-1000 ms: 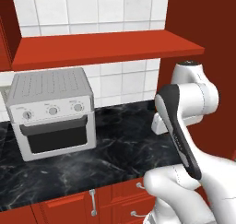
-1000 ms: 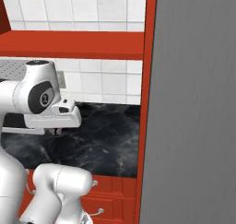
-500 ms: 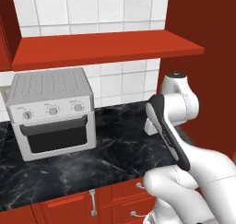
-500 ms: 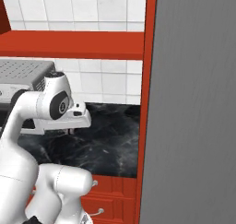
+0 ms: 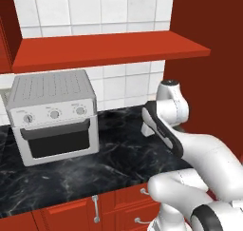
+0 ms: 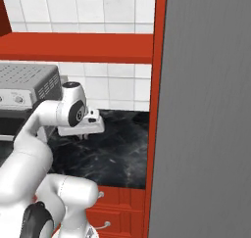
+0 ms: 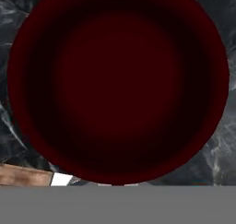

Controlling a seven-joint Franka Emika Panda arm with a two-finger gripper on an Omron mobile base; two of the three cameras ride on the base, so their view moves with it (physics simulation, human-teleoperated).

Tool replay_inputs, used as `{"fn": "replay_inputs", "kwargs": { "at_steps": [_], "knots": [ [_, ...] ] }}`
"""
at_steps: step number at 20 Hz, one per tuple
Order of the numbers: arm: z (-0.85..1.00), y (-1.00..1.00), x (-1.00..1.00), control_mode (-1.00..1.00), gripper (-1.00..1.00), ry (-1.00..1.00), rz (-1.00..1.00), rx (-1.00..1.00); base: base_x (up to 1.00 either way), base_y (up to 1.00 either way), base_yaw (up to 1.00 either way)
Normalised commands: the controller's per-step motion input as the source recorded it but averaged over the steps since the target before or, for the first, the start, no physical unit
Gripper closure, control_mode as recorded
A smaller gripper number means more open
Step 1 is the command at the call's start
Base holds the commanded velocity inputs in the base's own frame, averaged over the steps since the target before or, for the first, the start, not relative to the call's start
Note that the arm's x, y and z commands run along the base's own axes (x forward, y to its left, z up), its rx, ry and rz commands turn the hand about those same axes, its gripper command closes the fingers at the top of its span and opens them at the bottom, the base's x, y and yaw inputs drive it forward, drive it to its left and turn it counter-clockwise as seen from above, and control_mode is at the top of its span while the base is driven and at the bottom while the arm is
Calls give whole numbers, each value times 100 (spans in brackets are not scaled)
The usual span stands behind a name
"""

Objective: Clear the mugs and bowl far away from the sink.

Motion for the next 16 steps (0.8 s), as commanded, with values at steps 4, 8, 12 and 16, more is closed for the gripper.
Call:
{"fn": "replay_inputs", "kwargs": {
  "at_steps": [4,8,12,16],
  "knots": [
    [-25,0,56,-100,100,0,0,0,0,0,0],
    [-25,0,50,-100,100,0,0,0,0,0,0],
    [-23,3,48,-100,100,0,0,0,0,0,0],
    [-27,0,48,-100,100,0,0,2,0,0,0]
  ]
}}
